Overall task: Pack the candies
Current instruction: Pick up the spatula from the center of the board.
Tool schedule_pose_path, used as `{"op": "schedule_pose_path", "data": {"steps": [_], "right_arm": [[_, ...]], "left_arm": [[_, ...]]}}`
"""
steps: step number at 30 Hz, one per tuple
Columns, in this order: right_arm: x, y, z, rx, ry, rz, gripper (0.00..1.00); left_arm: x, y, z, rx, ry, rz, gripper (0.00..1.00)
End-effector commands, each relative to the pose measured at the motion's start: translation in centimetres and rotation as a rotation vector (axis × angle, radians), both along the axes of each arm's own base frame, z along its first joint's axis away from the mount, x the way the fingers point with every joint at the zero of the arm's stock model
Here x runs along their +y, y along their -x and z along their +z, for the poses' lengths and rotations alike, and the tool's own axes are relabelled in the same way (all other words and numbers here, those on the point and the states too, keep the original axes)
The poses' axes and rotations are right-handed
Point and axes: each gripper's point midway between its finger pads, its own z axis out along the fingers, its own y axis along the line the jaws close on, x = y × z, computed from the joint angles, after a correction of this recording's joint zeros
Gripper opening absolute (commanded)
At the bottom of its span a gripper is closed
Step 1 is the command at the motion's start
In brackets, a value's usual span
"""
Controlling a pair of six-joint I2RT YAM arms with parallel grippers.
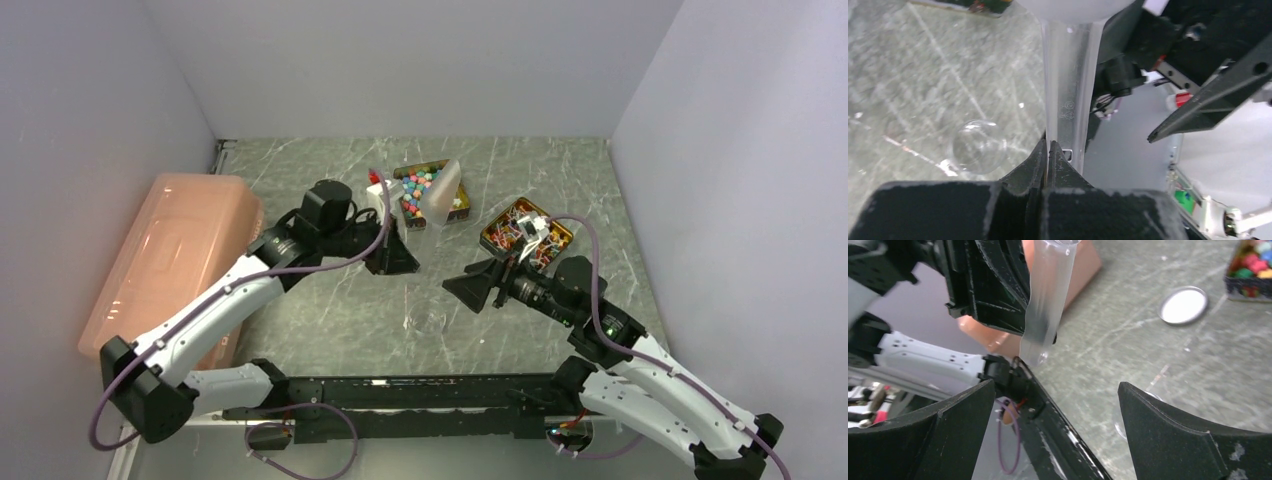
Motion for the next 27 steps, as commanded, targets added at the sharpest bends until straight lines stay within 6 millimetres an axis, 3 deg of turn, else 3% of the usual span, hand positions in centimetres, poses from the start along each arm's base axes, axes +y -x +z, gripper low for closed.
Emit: {"op": "schedule_pose_path", "data": {"steps": [1,5,10,19,27], "right_arm": [[1.1,1.5,5.8,-0.112,-0.220,0.095,0.97],[1.5,1.9,8.0,-0.136,-0.327,0.126,0.97],[1.6,2.1,10.1,-0.154,-0.457,0.147,0.95],[2.6,-0.1,11.5,-0.147,-0.525,0.100,0.93],[3.1,-1.0,13.2,-0.186,-0.598,0.087,0.91]], "left_arm": [[-0.9,2.1,6.3,-0.040,0.266,-0.080,0.00],[-0.9,3.6,8.4,-0.038,0.408,-0.111,0.00],[-0.5,4.5,9.1,0.003,0.563,-0.098,0.00],[0.4,5.5,11.2,0.049,0.812,-0.092,0.00],[0.5,5.6,11.9,0.060,0.893,-0.053,0.00]]}}
